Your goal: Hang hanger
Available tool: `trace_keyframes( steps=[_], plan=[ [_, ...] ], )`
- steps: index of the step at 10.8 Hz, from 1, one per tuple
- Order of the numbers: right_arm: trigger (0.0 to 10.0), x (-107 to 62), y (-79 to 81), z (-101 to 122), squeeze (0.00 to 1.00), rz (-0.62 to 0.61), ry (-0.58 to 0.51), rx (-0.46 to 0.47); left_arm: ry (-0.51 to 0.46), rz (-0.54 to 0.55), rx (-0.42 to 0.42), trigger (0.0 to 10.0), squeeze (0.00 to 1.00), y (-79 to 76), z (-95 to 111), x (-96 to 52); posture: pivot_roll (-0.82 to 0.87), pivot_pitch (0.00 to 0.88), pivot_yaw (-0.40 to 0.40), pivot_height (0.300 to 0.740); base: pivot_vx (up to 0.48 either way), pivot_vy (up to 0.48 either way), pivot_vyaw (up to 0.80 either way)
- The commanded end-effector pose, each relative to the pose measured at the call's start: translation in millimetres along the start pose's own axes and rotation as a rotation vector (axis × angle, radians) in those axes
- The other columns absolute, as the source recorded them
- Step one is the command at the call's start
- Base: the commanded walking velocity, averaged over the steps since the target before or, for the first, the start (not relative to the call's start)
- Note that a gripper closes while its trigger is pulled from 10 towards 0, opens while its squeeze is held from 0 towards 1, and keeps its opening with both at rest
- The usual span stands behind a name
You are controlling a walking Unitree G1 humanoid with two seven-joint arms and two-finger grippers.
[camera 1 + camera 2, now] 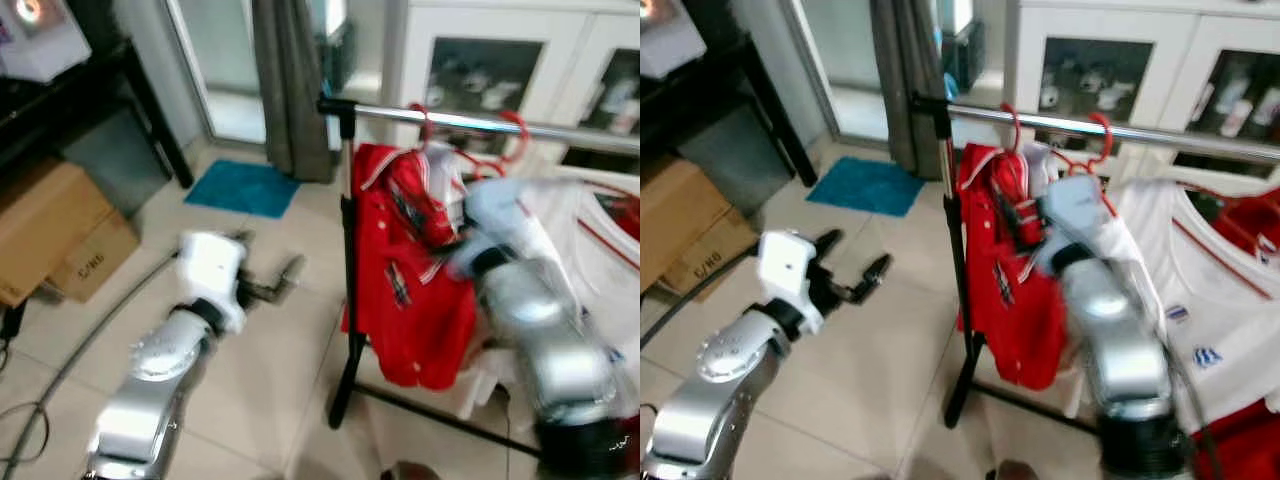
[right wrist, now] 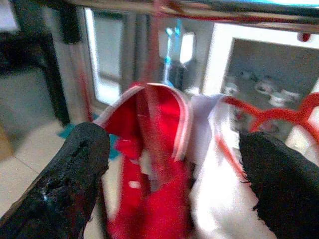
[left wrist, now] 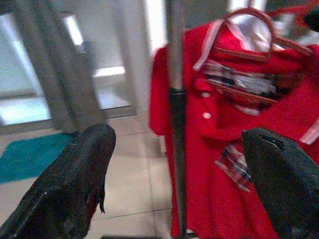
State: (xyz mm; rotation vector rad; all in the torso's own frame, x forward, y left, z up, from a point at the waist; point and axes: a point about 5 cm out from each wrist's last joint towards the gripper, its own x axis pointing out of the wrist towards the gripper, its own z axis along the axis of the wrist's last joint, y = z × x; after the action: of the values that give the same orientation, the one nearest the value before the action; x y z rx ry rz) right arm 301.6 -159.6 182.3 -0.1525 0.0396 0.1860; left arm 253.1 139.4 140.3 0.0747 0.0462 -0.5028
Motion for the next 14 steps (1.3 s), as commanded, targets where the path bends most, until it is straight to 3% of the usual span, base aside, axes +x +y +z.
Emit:
trace_keyframes(
  steps=[1, 2, 4, 5, 6, 7, 9, 14],
  plan=[
    [10.0, 4.2, 9.0, 2, 0.00, 0.067, 0.028, 0.004, 0.015, -0.010, 0.016, 10.0, 0.00, 4.6, -2, -4.3, -0.06, 0.073, 0.087, 0.740, 0.000, 0.000, 0.00],
    [10.0, 20.4, 7.4, 3, 0.00, 0.110, 0.062, 0.026, 0.029, -0.019, 0.012, 10.0, 0.00, 6.0, -2, -2.9, -0.06, 0.070, 0.092, 0.740, 0.000, 0.000, 0.00],
    [10.0, 52.8, -7.8, 6, 0.00, 0.097, 0.144, -0.022, 0.076, -0.227, 0.043, 10.0, 0.00, -7.2, -2, -4.9, -0.07, 0.074, 0.103, 0.740, 0.000, 0.000, 0.00],
    [10.0, 64.7, -15.4, 8, 0.00, 0.079, 0.181, -0.025, 0.082, -0.274, 0.060, 10.0, 0.00, -8.5, 0, -5.6, -0.07, 0.072, 0.103, 0.740, 0.000, 0.000, 0.00],
    [8.5, 75.6, -22.6, 9, 0.00, 0.060, 0.219, -0.024, 0.081, -0.298, 0.064, 10.0, 0.00, -9.1, 3, -4.8, -0.06, 0.070, 0.101, 0.740, 0.000, 0.000, 0.00],
    [8.9, 82.3, -27.9, 10, 0.00, 0.052, 0.243, -0.041, 0.086, -0.309, 0.071, 10.0, 0.00, -9.1, 3, -5.2, -0.06, 0.071, 0.098, 0.740, 0.000, 0.000, 0.00],
    [10.0, 88.0, -39.0, 20, 0.00, 0.064, 0.243, -0.047, 0.095, -0.328, 0.071, 10.0, 0.00, -11.7, 3, -8.1, -0.05, 0.065, 0.085, 0.740, 0.000, 0.000, 0.00],
    [10.0, 67.0, -58.1, 33, 0.00, 0.208, 0.232, -0.095, 0.105, -0.339, 0.073, 10.0, 0.00, -12.8, 1, -8.7, -0.06, 0.044, 0.088, 0.740, 0.000, 0.000, 0.00]
  ],
)
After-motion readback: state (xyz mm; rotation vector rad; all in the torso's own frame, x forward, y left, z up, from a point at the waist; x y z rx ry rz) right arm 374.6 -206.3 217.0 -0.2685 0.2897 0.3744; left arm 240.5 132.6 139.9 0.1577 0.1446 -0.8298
